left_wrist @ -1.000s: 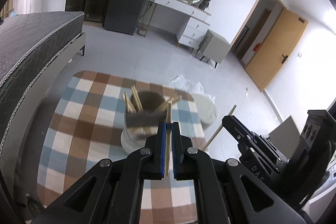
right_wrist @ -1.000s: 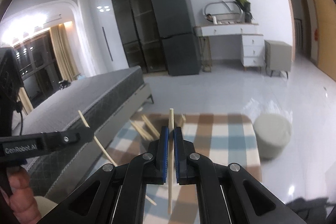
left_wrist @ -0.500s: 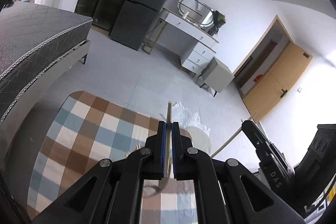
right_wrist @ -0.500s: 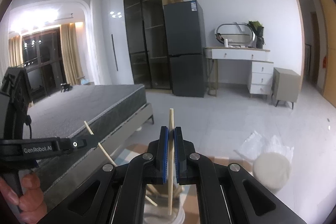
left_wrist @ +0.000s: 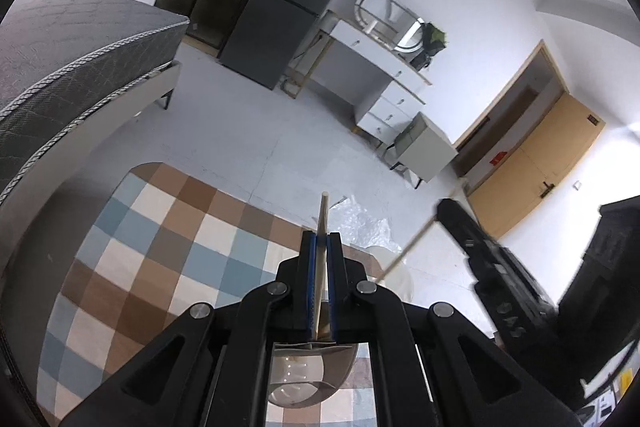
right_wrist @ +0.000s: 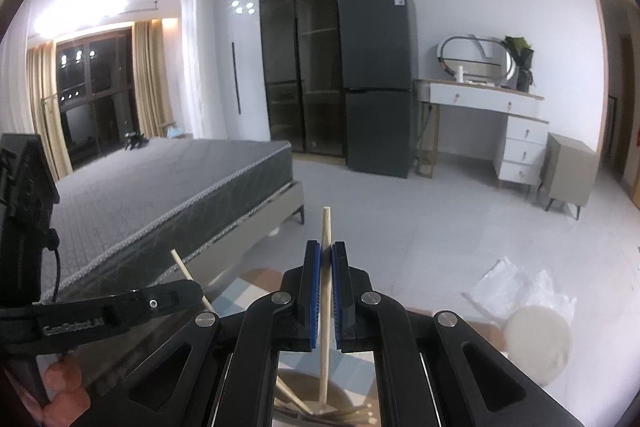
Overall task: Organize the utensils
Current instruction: 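Lift both held chopsticks and carry them above the utensil holder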
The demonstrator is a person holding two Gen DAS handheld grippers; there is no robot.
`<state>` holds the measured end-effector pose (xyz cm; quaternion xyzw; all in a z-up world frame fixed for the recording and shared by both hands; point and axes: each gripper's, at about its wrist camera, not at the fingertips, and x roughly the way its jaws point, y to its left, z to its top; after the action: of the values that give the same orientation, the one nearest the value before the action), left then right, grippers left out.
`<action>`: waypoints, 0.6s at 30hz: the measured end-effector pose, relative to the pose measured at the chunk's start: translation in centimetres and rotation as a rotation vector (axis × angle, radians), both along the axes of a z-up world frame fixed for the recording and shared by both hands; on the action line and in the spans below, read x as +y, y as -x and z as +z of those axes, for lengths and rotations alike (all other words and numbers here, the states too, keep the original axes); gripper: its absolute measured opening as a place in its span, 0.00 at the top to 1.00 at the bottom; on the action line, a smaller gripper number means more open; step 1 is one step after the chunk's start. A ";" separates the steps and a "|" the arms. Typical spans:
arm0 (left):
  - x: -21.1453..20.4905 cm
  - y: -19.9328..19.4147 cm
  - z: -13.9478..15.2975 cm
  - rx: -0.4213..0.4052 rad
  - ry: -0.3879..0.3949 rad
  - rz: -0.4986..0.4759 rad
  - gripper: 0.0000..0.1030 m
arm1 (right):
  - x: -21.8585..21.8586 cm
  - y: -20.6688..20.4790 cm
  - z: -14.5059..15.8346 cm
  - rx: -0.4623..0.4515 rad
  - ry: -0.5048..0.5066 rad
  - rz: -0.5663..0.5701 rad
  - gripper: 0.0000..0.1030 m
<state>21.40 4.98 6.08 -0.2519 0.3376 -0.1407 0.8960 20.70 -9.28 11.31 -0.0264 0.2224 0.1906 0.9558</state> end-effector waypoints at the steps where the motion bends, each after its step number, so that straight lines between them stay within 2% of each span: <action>1: -0.1 0.0 -0.1 -0.002 -0.009 -0.001 0.99 | 0.1 -0.1 -0.3 0.003 0.007 0.001 0.96; 7: -0.3 -0.4 -1.3 0.034 -0.035 -0.014 1.00 | 0.8 0.0 -2.3 0.028 0.056 0.030 0.96; 13: -1.1 -0.2 -2.7 0.054 -0.104 -0.033 0.99 | -0.2 0.1 -4.2 0.069 0.045 0.015 0.96; 18: -1.5 -0.1 -3.1 0.087 -0.113 -0.058 0.99 | -0.3 0.6 -5.9 0.102 0.064 0.021 0.96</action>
<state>21.50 3.44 3.00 -0.1972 0.3908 -0.1361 0.8887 20.08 -9.62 5.43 -0.0497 0.2766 0.1944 0.9398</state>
